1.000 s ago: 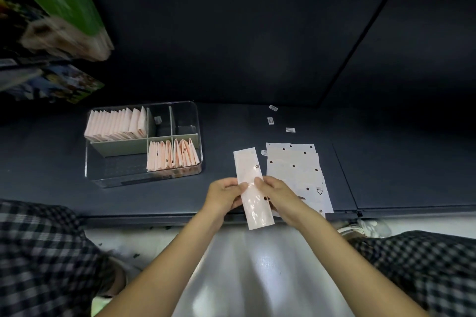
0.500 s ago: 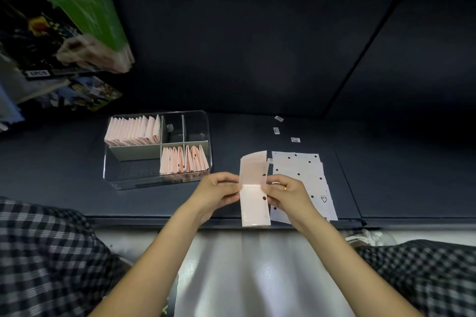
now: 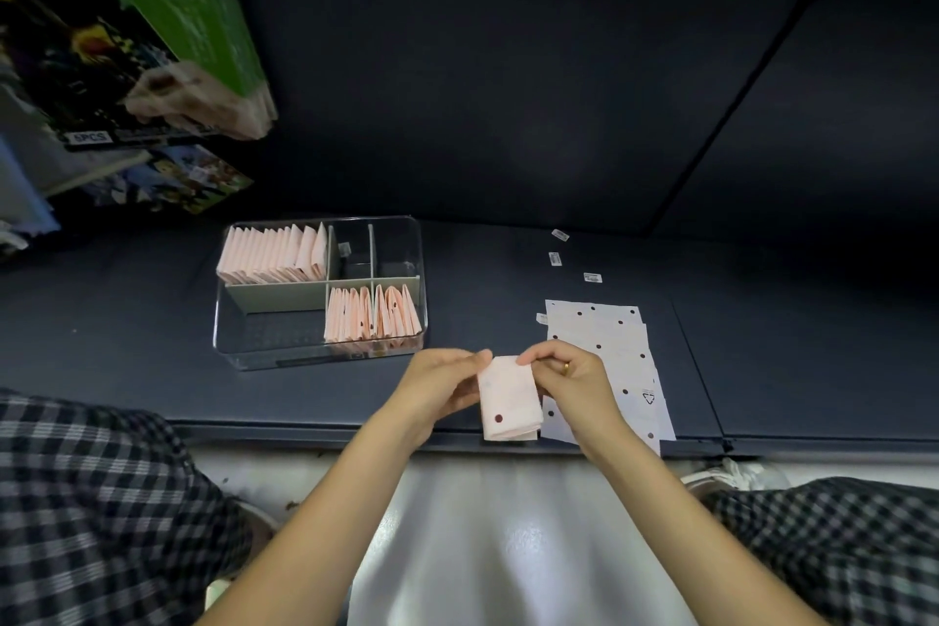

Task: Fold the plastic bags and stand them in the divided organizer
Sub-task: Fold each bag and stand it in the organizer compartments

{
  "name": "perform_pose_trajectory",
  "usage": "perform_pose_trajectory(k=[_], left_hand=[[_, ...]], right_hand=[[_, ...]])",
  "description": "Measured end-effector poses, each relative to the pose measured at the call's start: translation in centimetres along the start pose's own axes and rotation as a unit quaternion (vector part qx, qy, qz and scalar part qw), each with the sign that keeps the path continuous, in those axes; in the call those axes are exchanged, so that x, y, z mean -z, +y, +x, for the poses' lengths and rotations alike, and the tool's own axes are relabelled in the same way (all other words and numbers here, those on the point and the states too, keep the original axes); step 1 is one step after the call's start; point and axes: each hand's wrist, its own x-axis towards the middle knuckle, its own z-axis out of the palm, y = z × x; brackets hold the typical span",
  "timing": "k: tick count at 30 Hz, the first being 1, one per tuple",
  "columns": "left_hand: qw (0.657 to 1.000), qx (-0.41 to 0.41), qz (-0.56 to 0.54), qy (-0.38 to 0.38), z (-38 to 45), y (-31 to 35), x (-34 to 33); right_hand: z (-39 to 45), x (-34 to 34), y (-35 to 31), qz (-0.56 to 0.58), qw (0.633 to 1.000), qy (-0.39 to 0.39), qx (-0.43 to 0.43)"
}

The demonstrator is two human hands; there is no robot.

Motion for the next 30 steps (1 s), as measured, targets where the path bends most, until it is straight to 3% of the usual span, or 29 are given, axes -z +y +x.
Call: perform_pose_trajectory(k=[4, 7, 10, 13, 18, 21, 24, 28, 30], left_hand=[[0.987, -0.101, 0.098, 0.075, 0.3, -0.1, 0.0], [0.950, -0.199, 0.229, 0.080, 0.1, 0.2, -0.1], [0.926, -0.241, 0.278, 0.081, 0.1, 0.3, -0.4], [0.931, -0.233, 0.268, 0.080, 0.2, 0.2, -0.2], [0.959, -0.119, 0.255, 0.021, 0.8, -0.1, 1.7], [0.979, -0.095, 0.177, 0.043, 1.2, -0.2, 2.0], [0.987, -0.089, 0.111, 0.070, 1.8, -0.2, 2.3], [0.973, -0.131, 0.168, 0.094, 3.3, -0.1, 3.2], [0.926, -0.166, 0.301, 0.158, 4.6, -0.1, 4.0]], right_hand=[[0.2, -0.3, 0.0, -0.034, 0.999, -0.003, 0.013], [0.3, -0.7, -0.1, -0.084, 0.995, -0.025, 0.041], [0.6, -0.9, -0.1, -0.127, 0.990, -0.033, 0.053], [0.9, -0.8, -0.5, -0.129, 0.990, -0.015, 0.052], [1.3, -0.4, -1.0, -0.059, 0.997, 0.043, 0.019], [1.0, -1.4, -0.3, 0.008, 0.998, 0.052, -0.029], [0.6, -3.2, 1.3, -0.011, 0.997, 0.017, -0.077], [1.2, -4.3, 2.0, -0.016, 0.996, 0.023, -0.082], [1.8, -4.3, 2.0, -0.023, 0.996, 0.039, -0.072]])
